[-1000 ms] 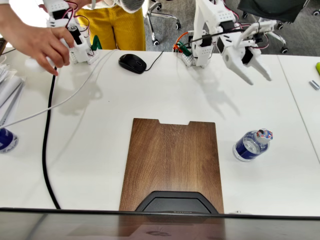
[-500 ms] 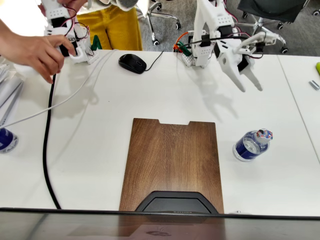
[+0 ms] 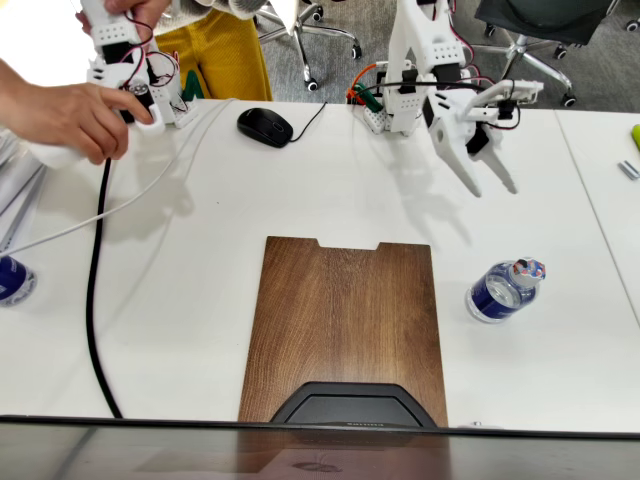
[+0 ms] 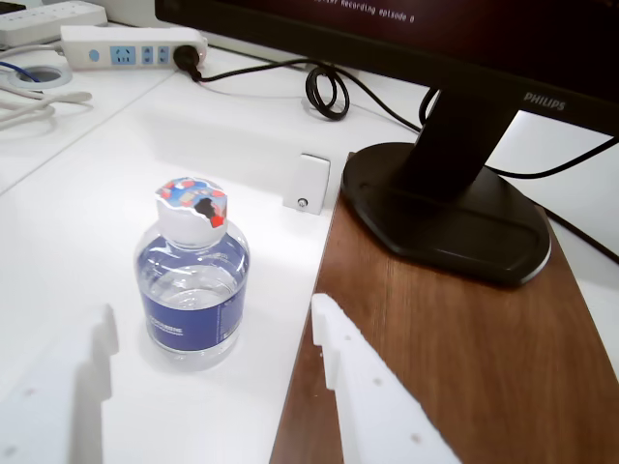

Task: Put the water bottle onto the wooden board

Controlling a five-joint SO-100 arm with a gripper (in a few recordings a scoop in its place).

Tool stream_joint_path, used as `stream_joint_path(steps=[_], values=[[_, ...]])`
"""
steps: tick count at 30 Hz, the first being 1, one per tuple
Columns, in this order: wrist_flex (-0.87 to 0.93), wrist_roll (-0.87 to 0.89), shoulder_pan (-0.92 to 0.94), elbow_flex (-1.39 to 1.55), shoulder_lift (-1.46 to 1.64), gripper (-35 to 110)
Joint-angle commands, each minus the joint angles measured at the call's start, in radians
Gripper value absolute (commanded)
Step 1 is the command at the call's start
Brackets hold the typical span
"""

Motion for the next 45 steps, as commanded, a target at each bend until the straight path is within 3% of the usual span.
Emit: stream_joint_path(steps=[1, 21, 45], values=[[-0.028, -0.006, 0.003, -0.052, -0.011, 27], [-0.198, 0.038, -0.043, -0.256, -0.379, 27], [-0.187, 0.002, -0.08, -0.69, -0.769, 27]])
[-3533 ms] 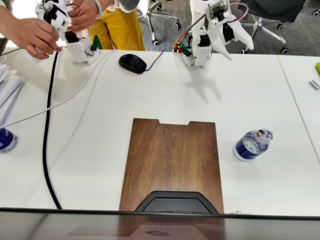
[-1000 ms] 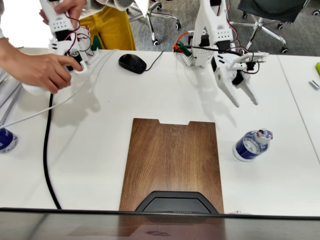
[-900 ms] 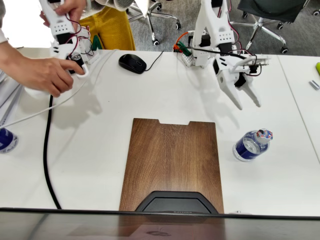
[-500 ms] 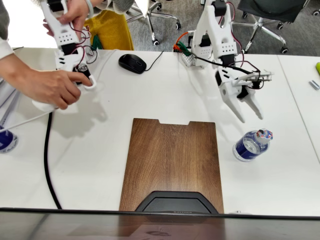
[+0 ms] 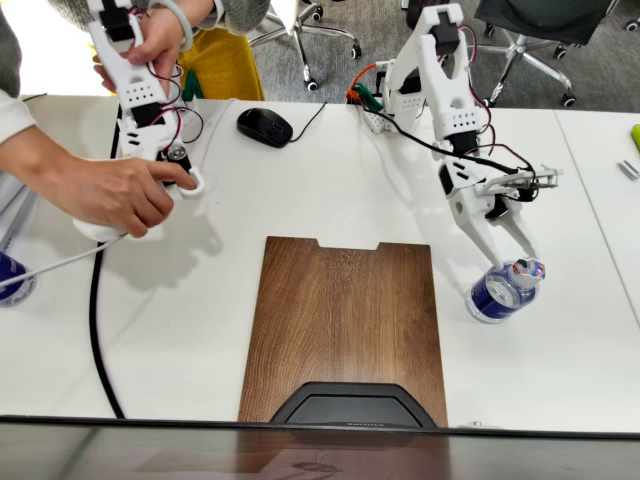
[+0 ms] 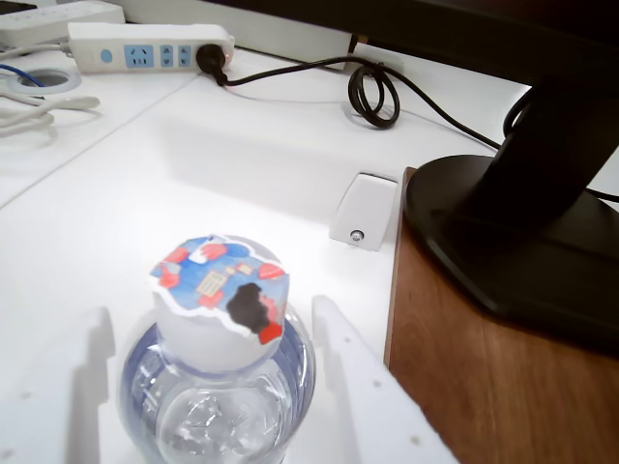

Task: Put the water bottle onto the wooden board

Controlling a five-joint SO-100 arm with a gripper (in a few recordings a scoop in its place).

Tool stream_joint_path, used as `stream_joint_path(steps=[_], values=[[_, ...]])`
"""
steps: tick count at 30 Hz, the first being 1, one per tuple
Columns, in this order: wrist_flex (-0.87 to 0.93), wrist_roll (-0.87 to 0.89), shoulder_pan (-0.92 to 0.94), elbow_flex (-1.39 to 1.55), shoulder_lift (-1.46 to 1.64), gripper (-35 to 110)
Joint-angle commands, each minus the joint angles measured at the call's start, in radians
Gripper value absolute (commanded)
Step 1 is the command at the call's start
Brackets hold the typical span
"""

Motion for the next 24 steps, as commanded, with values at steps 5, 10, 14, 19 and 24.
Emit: stream_joint_path(steps=[5, 10, 14, 19, 24], values=[[-0.02, -0.031, -0.026, -0.118, -0.034, 27], [-0.02, -0.041, -0.028, -0.149, -0.064, 27], [-0.02, -0.044, -0.029, -0.183, -0.094, 27], [-0.014, -0.051, -0.026, -0.245, -0.144, 27], [-0.011, -0.06, -0.02, -0.302, -0.198, 27]])
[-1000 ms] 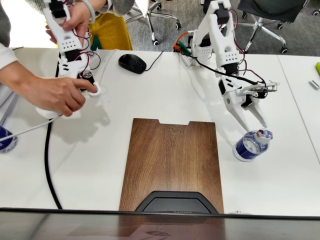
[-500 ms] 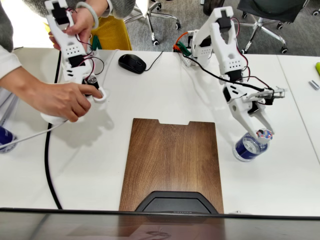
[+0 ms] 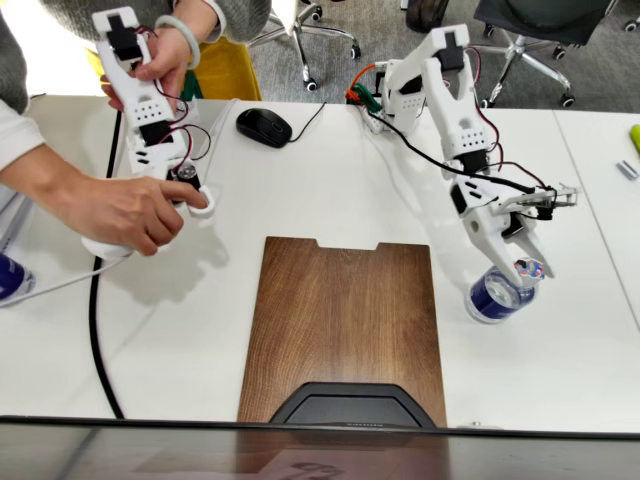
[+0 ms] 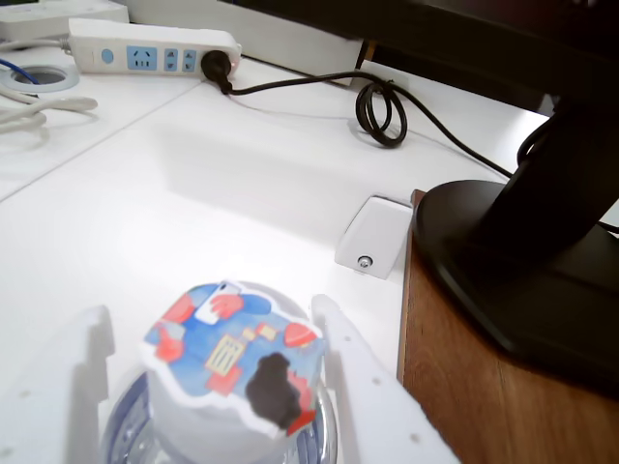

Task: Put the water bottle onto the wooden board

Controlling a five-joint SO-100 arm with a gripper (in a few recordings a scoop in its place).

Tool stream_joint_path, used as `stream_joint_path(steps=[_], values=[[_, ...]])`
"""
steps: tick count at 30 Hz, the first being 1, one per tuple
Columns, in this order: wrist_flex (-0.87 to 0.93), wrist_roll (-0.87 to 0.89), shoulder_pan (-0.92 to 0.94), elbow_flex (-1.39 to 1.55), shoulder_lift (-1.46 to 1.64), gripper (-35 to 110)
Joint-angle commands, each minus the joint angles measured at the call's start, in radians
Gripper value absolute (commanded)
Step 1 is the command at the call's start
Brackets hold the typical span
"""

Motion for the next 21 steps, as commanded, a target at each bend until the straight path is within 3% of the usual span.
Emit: stream_joint_path(steps=[1, 16, 21], values=[[-0.011, -0.021, -0.006, -0.071, -0.002, 27], [-0.011, -0.025, 0.003, -0.129, -0.057, 27], [-0.011, -0.025, 0.002, -0.129, -0.057, 17]])
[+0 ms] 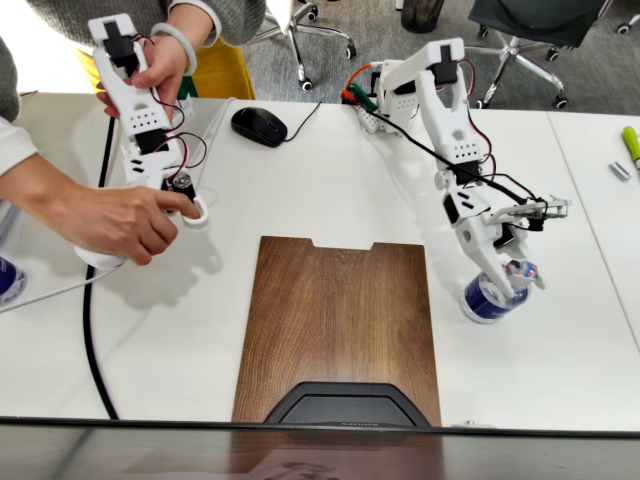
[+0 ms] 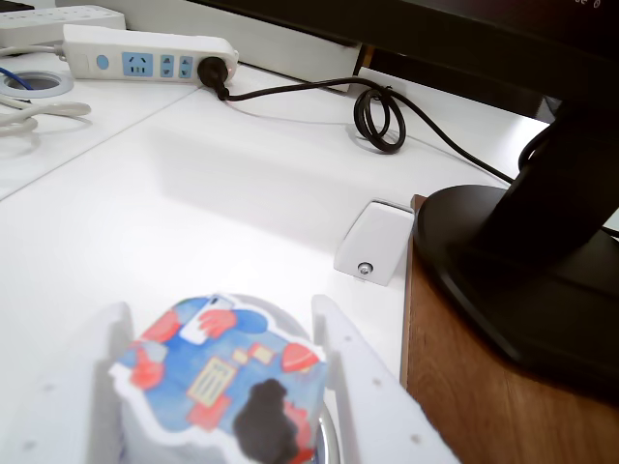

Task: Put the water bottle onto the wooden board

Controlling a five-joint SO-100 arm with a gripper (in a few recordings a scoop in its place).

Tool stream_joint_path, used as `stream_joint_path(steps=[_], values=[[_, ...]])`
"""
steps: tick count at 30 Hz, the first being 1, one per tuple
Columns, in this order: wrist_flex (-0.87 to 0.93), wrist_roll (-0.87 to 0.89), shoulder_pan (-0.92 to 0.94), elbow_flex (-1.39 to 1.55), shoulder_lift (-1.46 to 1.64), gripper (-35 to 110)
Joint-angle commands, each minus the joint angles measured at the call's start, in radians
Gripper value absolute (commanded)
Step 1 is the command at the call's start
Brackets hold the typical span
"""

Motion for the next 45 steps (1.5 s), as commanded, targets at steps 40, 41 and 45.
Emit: stream_joint_path(steps=[40, 41, 45], values=[[-0.012, -0.003, -0.005, -0.028, 0.156, 0], [-0.012, -0.002, -0.005, -0.028, 0.167, 0], [-0.012, 0.002, -0.006, -0.032, 0.209, 0]])
